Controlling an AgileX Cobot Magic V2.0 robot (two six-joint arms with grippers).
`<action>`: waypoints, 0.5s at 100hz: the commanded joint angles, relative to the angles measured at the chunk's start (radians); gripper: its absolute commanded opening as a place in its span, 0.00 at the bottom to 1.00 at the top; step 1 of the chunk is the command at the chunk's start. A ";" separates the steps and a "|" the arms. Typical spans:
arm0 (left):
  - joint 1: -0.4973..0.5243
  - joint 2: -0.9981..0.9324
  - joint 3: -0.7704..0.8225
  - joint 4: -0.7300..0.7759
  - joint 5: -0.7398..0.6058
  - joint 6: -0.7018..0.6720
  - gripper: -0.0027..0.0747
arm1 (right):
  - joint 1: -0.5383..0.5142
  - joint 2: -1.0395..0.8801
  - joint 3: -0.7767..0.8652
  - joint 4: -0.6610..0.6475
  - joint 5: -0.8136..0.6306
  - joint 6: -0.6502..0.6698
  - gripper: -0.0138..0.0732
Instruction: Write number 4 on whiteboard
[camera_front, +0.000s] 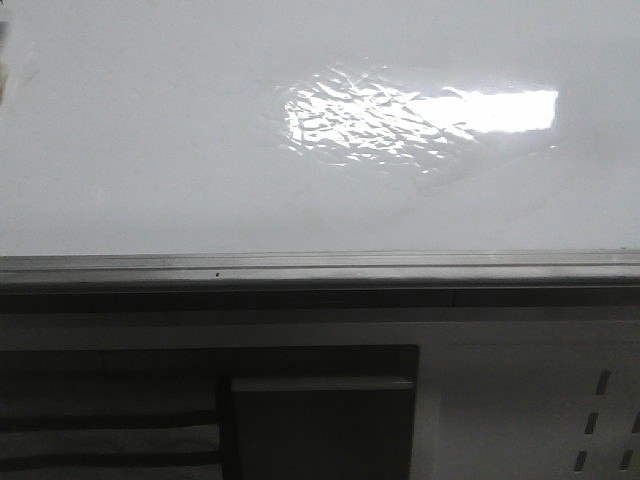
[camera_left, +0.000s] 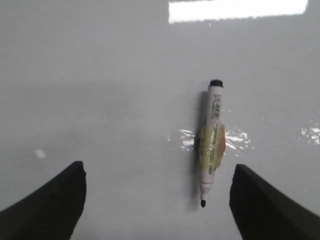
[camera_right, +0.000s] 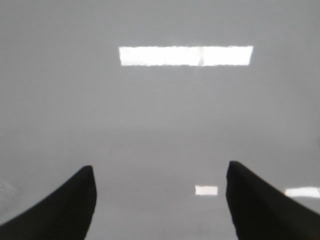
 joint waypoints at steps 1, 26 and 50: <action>-0.056 0.085 -0.034 -0.003 -0.095 0.001 0.74 | -0.007 0.020 -0.034 -0.009 -0.082 -0.006 0.72; -0.165 0.316 -0.037 0.030 -0.187 0.001 0.74 | -0.007 0.020 -0.034 -0.009 -0.082 -0.006 0.72; -0.170 0.479 -0.037 0.030 -0.334 0.001 0.69 | -0.007 0.020 -0.034 -0.009 -0.082 -0.006 0.72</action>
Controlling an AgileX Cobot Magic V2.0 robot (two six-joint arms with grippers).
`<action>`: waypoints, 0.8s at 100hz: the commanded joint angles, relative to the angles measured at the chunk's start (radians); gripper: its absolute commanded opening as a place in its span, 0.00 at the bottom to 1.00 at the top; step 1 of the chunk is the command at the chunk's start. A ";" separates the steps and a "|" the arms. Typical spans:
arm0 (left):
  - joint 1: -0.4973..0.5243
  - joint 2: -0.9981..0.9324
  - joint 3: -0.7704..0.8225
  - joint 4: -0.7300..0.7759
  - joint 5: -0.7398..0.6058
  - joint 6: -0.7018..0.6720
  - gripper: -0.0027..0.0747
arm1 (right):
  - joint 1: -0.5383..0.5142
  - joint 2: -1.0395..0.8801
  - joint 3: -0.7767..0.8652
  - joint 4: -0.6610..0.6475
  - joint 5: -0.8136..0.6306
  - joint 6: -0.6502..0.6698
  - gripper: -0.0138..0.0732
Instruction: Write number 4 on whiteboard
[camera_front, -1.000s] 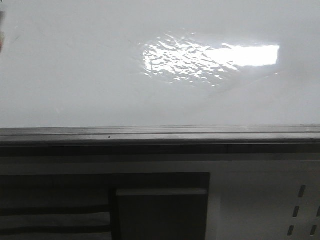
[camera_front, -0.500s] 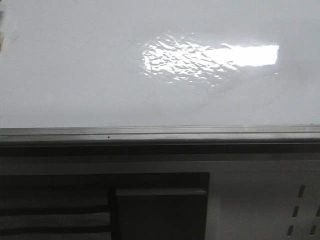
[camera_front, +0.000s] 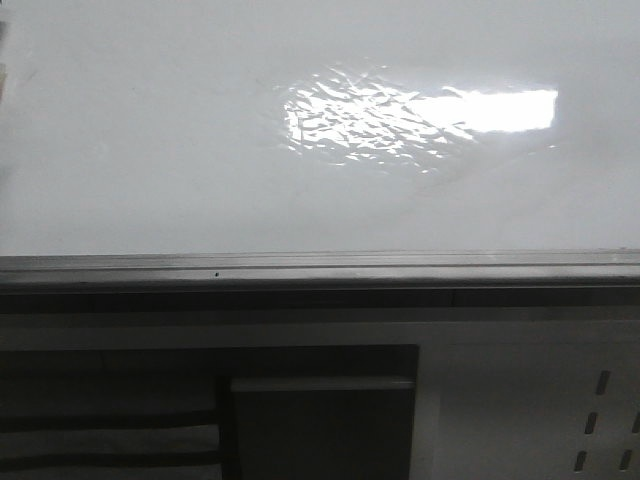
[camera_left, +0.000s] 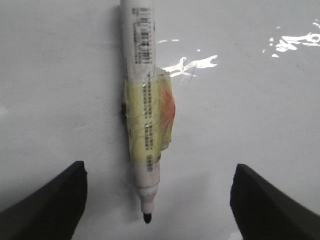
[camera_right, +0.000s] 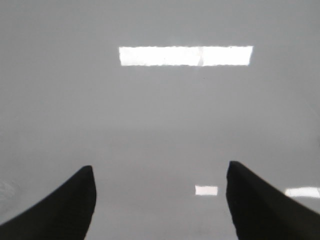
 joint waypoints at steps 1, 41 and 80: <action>-0.008 0.032 -0.036 0.001 -0.130 0.001 0.69 | -0.007 0.020 -0.034 -0.009 -0.082 -0.006 0.72; -0.008 0.107 -0.036 0.006 -0.186 0.001 0.37 | -0.007 0.020 -0.034 -0.009 -0.082 -0.006 0.72; -0.008 0.111 -0.036 0.010 -0.205 0.001 0.18 | -0.007 0.020 -0.034 -0.009 -0.082 -0.006 0.72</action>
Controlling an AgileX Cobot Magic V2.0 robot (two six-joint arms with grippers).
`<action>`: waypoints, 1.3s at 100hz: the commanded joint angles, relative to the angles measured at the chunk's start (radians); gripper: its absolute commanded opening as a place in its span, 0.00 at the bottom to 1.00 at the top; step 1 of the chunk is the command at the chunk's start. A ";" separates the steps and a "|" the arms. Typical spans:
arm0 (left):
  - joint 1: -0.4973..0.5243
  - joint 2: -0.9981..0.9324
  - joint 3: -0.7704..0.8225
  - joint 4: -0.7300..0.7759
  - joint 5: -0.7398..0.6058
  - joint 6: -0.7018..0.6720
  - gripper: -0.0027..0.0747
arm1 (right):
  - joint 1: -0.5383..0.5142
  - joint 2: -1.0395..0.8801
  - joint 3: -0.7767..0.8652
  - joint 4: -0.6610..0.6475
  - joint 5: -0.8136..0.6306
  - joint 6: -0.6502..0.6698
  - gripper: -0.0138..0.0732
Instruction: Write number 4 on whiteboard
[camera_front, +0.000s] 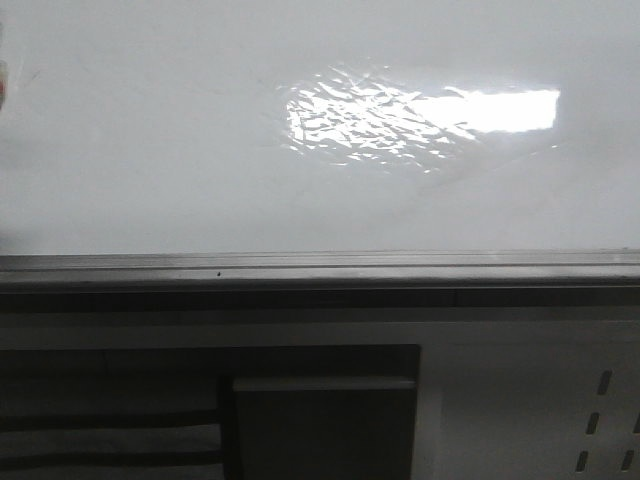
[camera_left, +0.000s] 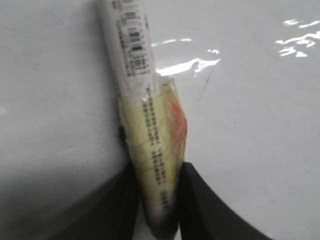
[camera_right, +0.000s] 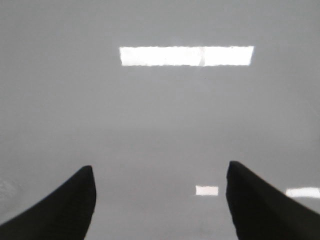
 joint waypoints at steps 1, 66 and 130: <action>-0.008 -0.011 -0.036 0.001 -0.083 0.001 0.18 | -0.007 0.020 -0.034 -0.009 -0.082 -0.006 0.72; -0.135 -0.035 -0.339 -0.003 0.526 0.204 0.04 | -0.007 0.199 -0.359 0.125 0.282 -0.100 0.72; -0.511 0.077 -0.572 -0.415 0.815 0.840 0.04 | 0.196 0.715 -0.563 0.931 0.715 -1.177 0.72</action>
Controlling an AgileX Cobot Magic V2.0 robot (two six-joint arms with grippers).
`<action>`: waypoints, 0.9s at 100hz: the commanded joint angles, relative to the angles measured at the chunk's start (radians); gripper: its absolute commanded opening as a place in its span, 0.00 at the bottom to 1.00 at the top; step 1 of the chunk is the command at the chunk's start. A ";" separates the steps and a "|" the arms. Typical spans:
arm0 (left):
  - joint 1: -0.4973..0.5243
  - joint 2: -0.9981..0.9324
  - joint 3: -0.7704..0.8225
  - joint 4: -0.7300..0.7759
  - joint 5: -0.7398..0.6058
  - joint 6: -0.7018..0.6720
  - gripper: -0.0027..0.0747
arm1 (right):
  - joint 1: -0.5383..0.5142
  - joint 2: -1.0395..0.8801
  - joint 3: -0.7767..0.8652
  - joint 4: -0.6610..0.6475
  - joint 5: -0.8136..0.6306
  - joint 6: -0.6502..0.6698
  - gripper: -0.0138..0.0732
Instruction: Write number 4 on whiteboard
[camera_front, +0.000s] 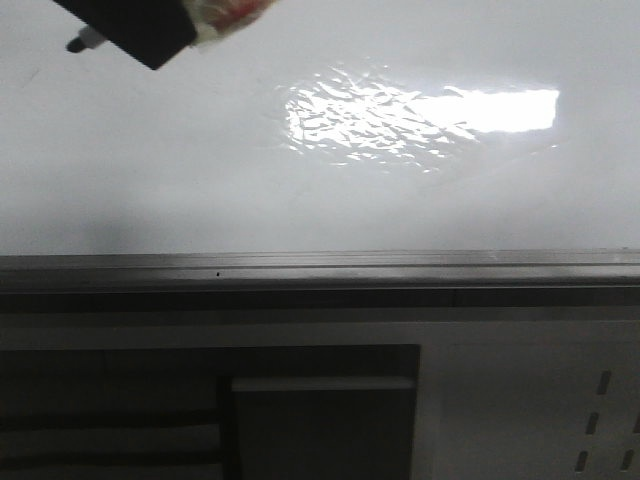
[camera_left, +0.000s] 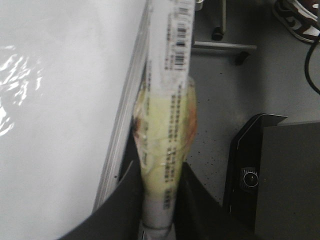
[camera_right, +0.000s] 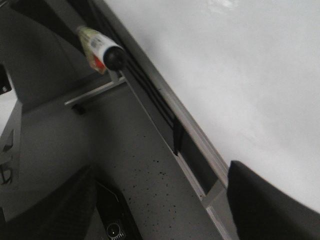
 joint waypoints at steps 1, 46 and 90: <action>-0.045 0.008 -0.053 -0.038 -0.039 0.006 0.04 | 0.082 0.039 -0.033 0.068 -0.065 -0.100 0.72; -0.093 0.041 -0.064 -0.035 -0.046 0.031 0.04 | 0.366 0.204 -0.068 0.062 -0.258 -0.217 0.65; -0.093 0.041 -0.064 -0.035 -0.046 0.031 0.04 | 0.372 0.228 -0.075 0.037 -0.212 -0.217 0.42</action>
